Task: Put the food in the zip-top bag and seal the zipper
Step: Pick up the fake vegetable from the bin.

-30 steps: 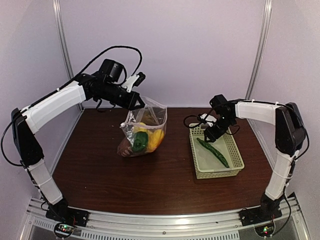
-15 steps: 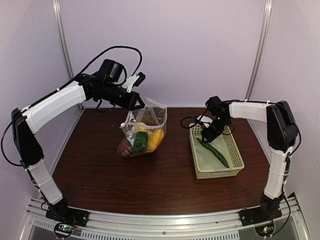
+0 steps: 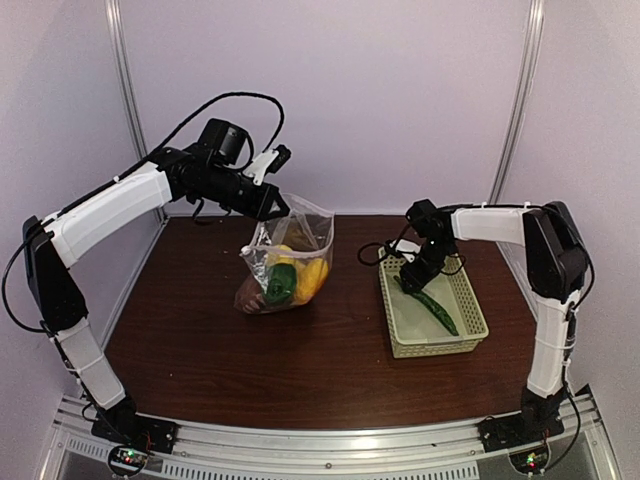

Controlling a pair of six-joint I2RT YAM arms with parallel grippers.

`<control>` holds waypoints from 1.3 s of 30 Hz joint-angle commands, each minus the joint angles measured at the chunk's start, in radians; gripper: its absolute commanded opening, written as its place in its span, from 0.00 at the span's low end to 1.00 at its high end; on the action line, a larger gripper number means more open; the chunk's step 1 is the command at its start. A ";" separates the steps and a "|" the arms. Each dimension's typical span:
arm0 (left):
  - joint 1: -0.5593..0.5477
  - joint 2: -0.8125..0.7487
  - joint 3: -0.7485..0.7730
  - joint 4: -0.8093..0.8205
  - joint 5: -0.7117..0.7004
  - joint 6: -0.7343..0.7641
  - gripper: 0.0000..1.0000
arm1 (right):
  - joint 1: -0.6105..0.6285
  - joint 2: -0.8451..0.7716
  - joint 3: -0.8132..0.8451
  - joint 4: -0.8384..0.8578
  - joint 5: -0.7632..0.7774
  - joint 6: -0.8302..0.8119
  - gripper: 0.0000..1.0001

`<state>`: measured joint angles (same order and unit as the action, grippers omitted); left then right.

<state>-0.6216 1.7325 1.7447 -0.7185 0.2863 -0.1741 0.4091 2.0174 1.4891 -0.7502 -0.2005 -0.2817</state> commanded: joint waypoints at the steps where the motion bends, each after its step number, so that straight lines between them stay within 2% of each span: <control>1: 0.002 -0.002 -0.009 0.032 -0.007 0.002 0.06 | 0.006 0.031 0.026 -0.020 0.019 -0.002 0.40; 5: 0.002 -0.002 -0.009 0.032 -0.007 0.003 0.06 | 0.008 0.027 0.026 -0.020 0.020 -0.004 0.35; 9: 0.002 -0.001 -0.010 0.033 -0.007 0.004 0.06 | 0.007 -0.013 0.028 -0.040 0.034 -0.010 0.20; 16: 0.002 0.005 -0.003 0.034 -0.005 0.004 0.06 | -0.003 -0.216 0.050 -0.112 0.048 -0.042 0.07; 20: 0.002 0.007 0.013 0.034 0.009 0.004 0.06 | -0.012 -0.368 0.081 -0.119 -0.056 -0.068 0.00; 22: 0.002 0.014 0.024 0.031 0.037 0.004 0.06 | -0.012 -0.459 0.068 -0.045 -0.111 -0.054 0.00; 27: 0.003 0.064 0.106 0.005 0.093 -0.038 0.06 | -0.008 -0.656 -0.016 0.276 -0.296 0.041 0.00; 32: 0.002 0.087 0.150 0.005 0.158 -0.096 0.05 | 0.014 -0.614 0.067 0.442 -0.523 0.201 0.00; 36: 0.002 0.104 0.175 0.005 0.189 -0.146 0.05 | 0.072 -0.538 0.178 0.623 -0.597 0.349 0.00; 39: 0.002 0.110 0.195 0.007 0.210 -0.177 0.05 | 0.119 -0.454 0.289 0.674 -0.606 0.377 0.00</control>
<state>-0.6216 1.8282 1.8874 -0.7410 0.4335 -0.2893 0.4732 1.4879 1.6573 -0.2497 -0.7074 -0.0296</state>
